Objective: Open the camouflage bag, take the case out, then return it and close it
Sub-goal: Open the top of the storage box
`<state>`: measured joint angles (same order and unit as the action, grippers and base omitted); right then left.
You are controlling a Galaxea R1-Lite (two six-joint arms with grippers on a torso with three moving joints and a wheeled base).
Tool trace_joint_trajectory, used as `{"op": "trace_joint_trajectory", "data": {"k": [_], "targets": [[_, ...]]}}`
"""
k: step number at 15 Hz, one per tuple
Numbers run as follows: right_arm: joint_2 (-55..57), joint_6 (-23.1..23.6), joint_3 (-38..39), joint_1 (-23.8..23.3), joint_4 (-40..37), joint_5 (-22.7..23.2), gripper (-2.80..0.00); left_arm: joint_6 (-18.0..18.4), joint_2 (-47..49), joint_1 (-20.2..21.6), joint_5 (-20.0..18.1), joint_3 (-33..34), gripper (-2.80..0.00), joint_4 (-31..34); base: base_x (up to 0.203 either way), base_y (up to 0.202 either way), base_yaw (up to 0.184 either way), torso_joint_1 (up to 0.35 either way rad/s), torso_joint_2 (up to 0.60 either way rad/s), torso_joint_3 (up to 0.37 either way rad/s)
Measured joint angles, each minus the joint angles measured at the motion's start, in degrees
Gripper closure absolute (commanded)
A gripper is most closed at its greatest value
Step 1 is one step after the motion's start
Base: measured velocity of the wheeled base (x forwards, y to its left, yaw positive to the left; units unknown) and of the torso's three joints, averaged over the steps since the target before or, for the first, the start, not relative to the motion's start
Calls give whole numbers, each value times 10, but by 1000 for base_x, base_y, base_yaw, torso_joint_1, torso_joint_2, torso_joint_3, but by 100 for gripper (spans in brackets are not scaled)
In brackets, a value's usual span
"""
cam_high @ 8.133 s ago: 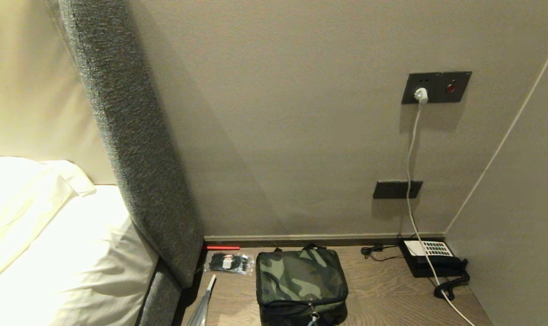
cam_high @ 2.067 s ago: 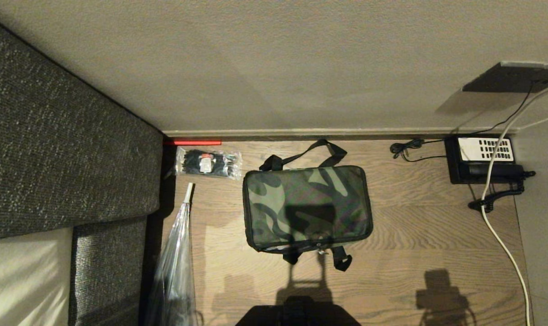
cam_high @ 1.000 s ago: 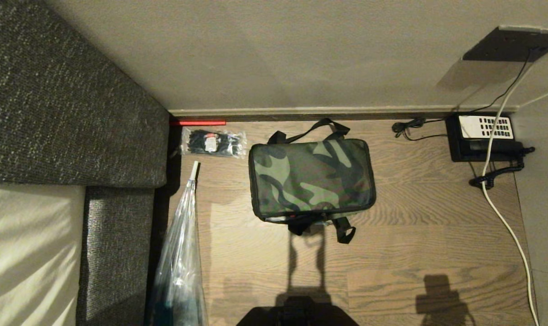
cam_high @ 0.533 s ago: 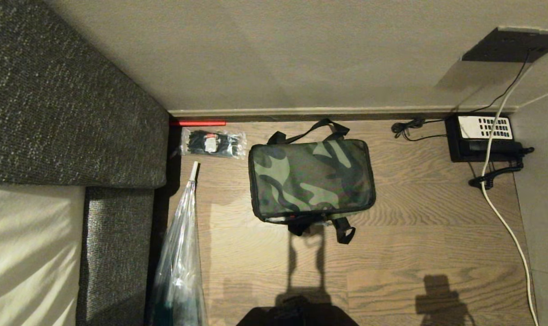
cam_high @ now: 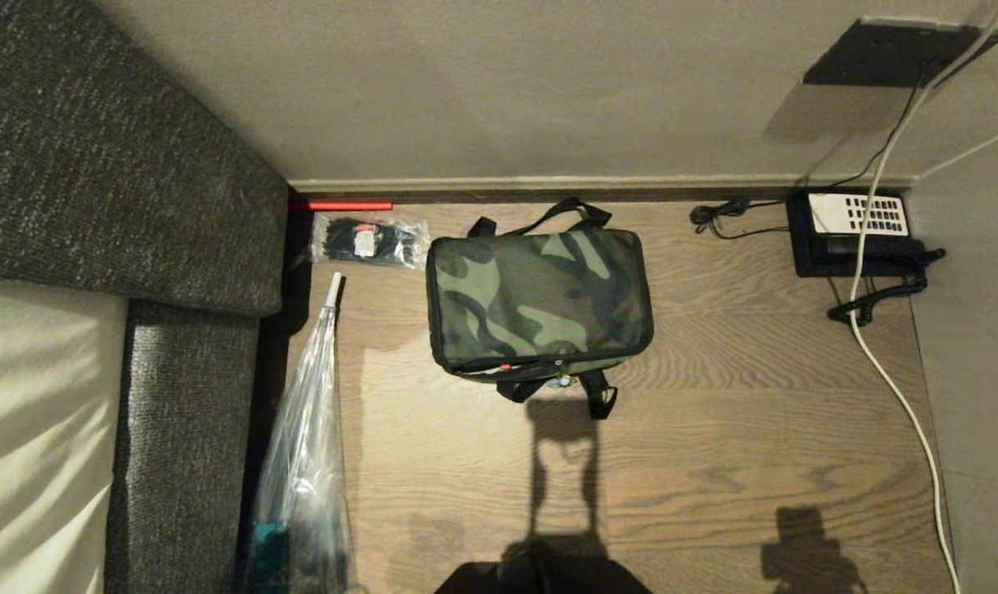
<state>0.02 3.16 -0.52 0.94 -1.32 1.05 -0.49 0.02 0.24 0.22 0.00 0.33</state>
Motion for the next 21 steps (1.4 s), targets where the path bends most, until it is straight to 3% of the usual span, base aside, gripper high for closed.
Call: {"op": "trace_joint_trajectory", "data": {"k": [18,21], "targets": [[0,4,0,0,1,1,0,0,0,0,0,0,0,-1,0,0,0,0,0,0],[0,27,-1,0,-1,1,0,1,0,0,0,0,0,-1,0,0,0,0,0,0]]}}
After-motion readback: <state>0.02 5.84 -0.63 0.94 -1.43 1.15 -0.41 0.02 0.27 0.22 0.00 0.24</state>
